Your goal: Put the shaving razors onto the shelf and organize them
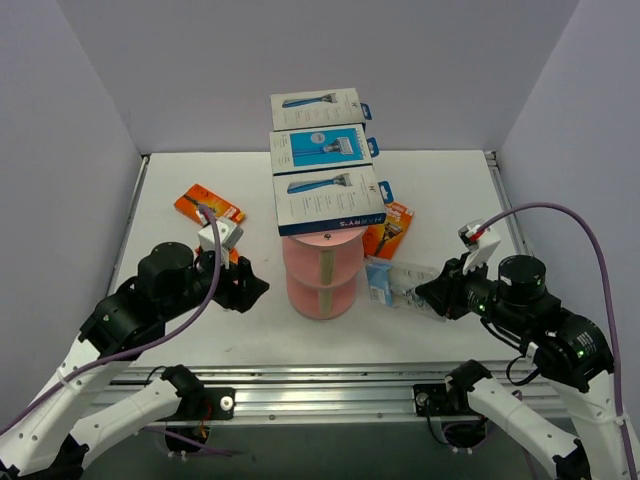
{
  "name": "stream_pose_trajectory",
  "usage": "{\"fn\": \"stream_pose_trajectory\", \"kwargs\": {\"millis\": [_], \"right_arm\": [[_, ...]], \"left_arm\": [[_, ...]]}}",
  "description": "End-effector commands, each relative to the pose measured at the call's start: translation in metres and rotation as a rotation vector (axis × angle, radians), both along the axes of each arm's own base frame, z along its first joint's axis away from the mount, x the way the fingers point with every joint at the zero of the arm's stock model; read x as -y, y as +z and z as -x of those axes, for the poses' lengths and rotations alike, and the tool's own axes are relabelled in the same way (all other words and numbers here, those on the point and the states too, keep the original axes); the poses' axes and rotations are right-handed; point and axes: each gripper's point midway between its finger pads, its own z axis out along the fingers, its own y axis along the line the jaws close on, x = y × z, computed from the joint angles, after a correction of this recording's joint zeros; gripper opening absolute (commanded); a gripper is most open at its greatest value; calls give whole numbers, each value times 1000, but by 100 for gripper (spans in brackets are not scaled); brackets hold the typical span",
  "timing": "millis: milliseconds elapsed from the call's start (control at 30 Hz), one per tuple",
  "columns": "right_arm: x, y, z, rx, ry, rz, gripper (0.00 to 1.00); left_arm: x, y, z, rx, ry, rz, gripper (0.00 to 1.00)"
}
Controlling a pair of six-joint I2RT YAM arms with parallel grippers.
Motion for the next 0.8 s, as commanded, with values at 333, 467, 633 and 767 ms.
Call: {"fn": "stream_pose_trajectory", "kwargs": {"millis": [333, 467, 633, 767], "right_arm": [[33, 12, -81, 49, -446, 48, 0], [40, 15, -103, 50, -544, 46, 0], [59, 16, -137, 27, -624, -24, 0], [83, 2, -162, -36, -607, -111, 0]], "left_arm": [[-31, -34, -69, -114, 308, 30, 70], [-45, -25, -88, -114, 378, 70, 70], [-44, -29, -106, -109, 406, 72, 70], [-46, -28, -109, -60, 409, 88, 70]]}}
